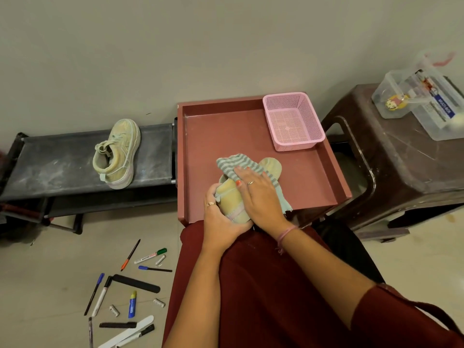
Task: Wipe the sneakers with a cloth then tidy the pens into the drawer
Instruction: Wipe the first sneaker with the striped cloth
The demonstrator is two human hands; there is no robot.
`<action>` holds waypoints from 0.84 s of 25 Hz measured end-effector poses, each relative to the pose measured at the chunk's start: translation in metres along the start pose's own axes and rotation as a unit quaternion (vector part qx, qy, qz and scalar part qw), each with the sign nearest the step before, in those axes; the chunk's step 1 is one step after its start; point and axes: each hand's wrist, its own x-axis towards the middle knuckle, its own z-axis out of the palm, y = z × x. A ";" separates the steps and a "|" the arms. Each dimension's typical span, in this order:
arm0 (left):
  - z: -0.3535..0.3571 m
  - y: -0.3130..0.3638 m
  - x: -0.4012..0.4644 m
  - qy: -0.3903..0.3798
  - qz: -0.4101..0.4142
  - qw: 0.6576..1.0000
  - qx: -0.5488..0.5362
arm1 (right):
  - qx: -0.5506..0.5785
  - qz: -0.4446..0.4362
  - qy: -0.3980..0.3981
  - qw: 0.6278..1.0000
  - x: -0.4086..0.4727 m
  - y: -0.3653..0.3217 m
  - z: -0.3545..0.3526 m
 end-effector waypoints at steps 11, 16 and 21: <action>-0.005 -0.006 0.003 -0.003 -0.035 0.999 -0.031 | -0.071 -0.231 -0.125 0.962 -0.012 0.050 -0.031; -0.008 -0.003 0.005 -0.005 -0.033 0.999 -0.032 | -0.179 -0.258 -0.130 0.940 -0.008 0.057 -0.025; -0.008 -0.002 0.005 -0.008 -0.042 0.998 -0.039 | -0.042 -0.126 -0.060 0.989 0.020 0.109 -0.032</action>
